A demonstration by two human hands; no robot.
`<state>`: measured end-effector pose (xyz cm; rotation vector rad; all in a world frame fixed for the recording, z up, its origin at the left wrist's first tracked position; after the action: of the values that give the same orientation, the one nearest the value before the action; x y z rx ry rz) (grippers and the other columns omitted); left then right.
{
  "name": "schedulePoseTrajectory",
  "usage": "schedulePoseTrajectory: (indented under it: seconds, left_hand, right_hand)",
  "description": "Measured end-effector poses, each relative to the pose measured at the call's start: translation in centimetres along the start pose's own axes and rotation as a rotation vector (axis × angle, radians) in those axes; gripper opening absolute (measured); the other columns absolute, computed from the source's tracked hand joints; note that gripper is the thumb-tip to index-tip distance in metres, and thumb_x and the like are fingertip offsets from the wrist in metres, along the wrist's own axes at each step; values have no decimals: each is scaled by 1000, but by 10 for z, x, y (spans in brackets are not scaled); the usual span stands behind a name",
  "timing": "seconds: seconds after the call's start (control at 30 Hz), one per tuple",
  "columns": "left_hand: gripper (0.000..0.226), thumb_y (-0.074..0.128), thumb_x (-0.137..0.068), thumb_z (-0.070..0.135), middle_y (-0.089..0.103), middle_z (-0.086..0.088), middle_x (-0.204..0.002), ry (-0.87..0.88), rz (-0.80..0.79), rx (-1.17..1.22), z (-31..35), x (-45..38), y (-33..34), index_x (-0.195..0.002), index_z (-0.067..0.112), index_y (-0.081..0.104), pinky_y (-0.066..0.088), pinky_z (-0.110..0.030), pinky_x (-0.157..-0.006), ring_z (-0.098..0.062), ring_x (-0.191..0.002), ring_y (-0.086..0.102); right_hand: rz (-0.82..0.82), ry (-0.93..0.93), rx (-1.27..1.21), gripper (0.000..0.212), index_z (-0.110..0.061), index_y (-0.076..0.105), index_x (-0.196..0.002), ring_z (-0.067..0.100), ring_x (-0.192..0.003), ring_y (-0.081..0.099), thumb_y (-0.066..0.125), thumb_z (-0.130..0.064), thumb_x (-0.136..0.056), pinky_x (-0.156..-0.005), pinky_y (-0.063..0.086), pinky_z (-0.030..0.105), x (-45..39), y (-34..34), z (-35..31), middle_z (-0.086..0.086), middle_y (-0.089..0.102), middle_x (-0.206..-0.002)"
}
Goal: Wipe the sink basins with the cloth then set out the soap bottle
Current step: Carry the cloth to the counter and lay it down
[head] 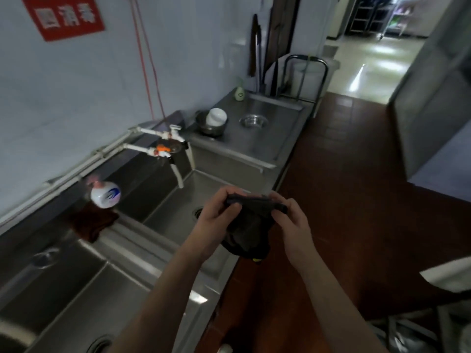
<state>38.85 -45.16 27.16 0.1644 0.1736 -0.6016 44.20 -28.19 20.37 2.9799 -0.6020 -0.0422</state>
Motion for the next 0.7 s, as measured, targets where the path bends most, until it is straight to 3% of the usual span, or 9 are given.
schedulePoseTrajectory:
  seconds: [0.1, 0.2, 0.33, 0.43, 0.53, 0.6, 0.7]
  left_hand:
    - [14, 50, -100, 6, 68, -7, -105, -78, -90, 58, -16, -51, 18, -113, 2, 54, 52, -31, -79, -22, -94, 65]
    - [18, 45, -102, -4, 69, 10, -99, -80, -98, -104, -30, -101, 33, -112, 7, 55, 50, -21, -77, -6, -93, 65]
    - [20, 52, -98, -2, 62, -2, -107, -22, -29, -387, -56, -170, 50, -111, 10, 62, 48, -22, -83, -8, -98, 60]
    - [20, 55, -98, 2, 64, -1, -108, -48, 47, -401, -81, -217, 58, -112, 13, 65, 51, -21, -84, -8, -100, 61]
    - [18, 59, -98, 6, 69, 1, -103, -88, 184, -311, -96, -261, 65, -111, 16, 67, 54, -21, -77, -10, -96, 67]
    - [17, 65, -94, 6, 70, 2, -98, -89, 338, -244, -104, -287, 66, -107, 17, 67, 52, -17, -74, -11, -93, 67]
    - [19, 70, -90, 7, 70, 0, -98, -86, 486, -231, -127, -324, 65, -107, 16, 68, 51, -15, -73, -10, -93, 67]
  right_hand:
    - [-33, -36, 41, 15, -11, 50, -86, 17, -126, 62, 61, -10, -98, -97, 51, 38, -43, -22, -8, 4, 70, -130]
    - [-52, -84, 139, 15, -17, 51, -95, 16, -107, 67, 58, -7, -87, -84, 53, 26, -88, -47, -19, 4, 72, -114]
    - [-164, -101, 401, 31, -25, 61, -104, 11, -94, 63, 51, -2, -87, -76, 50, 17, -155, -69, -25, -5, 66, -99]
    - [-332, -64, 503, 21, -29, 67, -118, 5, -101, 64, 59, -17, -103, -83, 53, 18, -205, -80, -19, -15, 68, -106]
    - [-373, -46, 580, 19, -36, 67, -116, 4, -100, 64, 67, -44, -98, -83, 55, 28, -255, -97, -15, -14, 67, -107]
    - [-347, -150, 712, 11, -31, 67, -103, 5, -89, 60, 66, -41, -99, -77, 50, 30, -291, -110, -23, -11, 64, -96]
    - [-371, -266, 809, 19, -23, 66, -99, 5, -84, 58, 61, -41, -101, -73, 45, 28, -340, -124, -27, -7, 61, -92]
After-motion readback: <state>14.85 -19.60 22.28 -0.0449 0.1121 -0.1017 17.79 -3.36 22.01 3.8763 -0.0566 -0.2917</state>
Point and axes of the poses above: each hand's wrist, its own x-axis away from the middle knuckle, its own y-axis out of the palm, z = x × y, the point moved 10 cm from there along -x, towards the middle knuckle
